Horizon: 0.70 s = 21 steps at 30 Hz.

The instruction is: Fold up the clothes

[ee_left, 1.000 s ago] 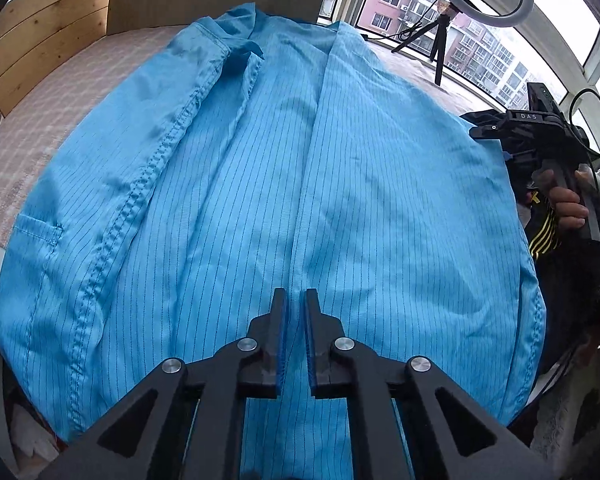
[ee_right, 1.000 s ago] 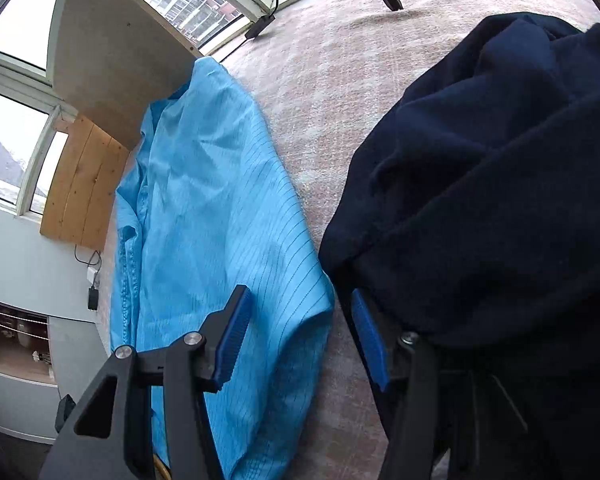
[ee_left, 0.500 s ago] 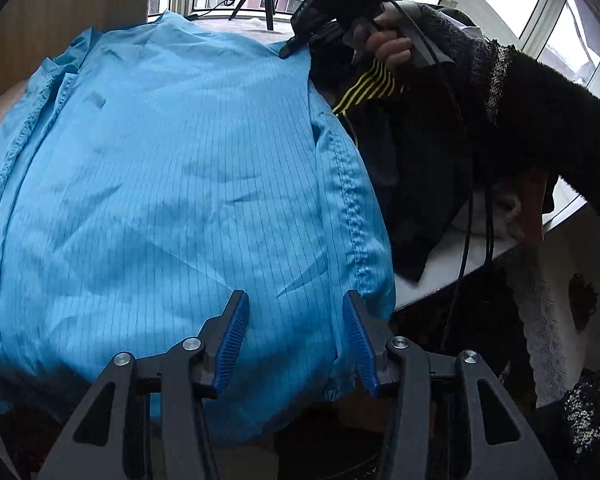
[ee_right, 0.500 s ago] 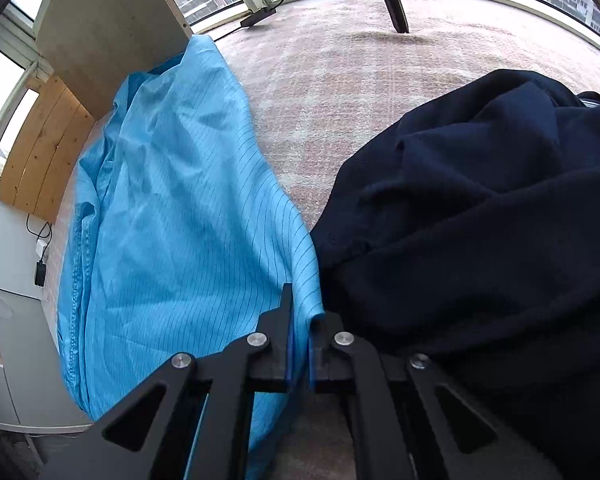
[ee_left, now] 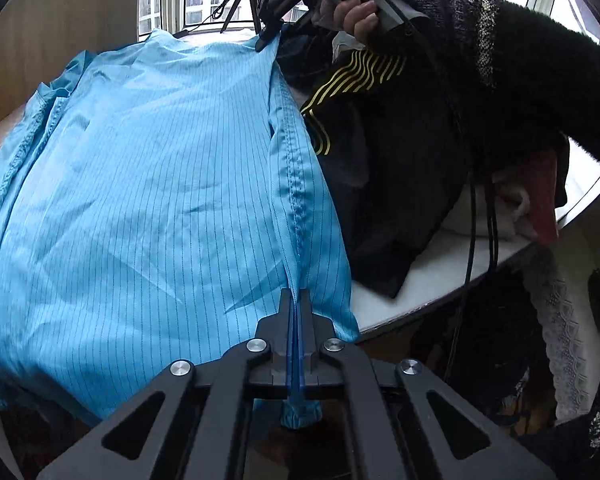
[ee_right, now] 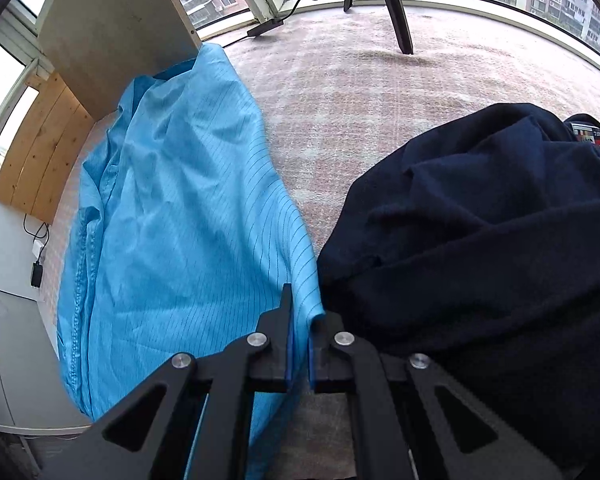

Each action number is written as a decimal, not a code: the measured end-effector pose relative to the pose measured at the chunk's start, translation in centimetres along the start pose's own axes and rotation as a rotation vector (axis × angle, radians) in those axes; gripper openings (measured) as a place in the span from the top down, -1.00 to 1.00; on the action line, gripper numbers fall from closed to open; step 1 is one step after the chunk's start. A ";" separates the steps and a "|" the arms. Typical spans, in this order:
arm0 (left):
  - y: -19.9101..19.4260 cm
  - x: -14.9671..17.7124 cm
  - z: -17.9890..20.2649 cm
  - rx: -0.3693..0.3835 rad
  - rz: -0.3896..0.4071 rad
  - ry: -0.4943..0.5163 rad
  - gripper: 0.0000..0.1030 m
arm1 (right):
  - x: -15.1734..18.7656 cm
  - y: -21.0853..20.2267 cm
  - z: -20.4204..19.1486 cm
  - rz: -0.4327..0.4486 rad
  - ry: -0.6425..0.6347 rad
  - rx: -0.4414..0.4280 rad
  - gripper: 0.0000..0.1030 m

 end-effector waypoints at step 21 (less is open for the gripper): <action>-11.6 6.1 -17.3 -0.155 0.124 -0.537 0.80 | -1.9 4.0 -25.9 -0.034 -0.445 0.086 0.77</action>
Point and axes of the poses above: each gripper's, at about its wrist camera, not at the fingertips, and y roughly the way its jaws point, z to its right, x to its underside, the point moved 2 cm from there along y, roughly the way its jaws point, and after that the axes turned 12 degrees about x, right-handed, at the moved point
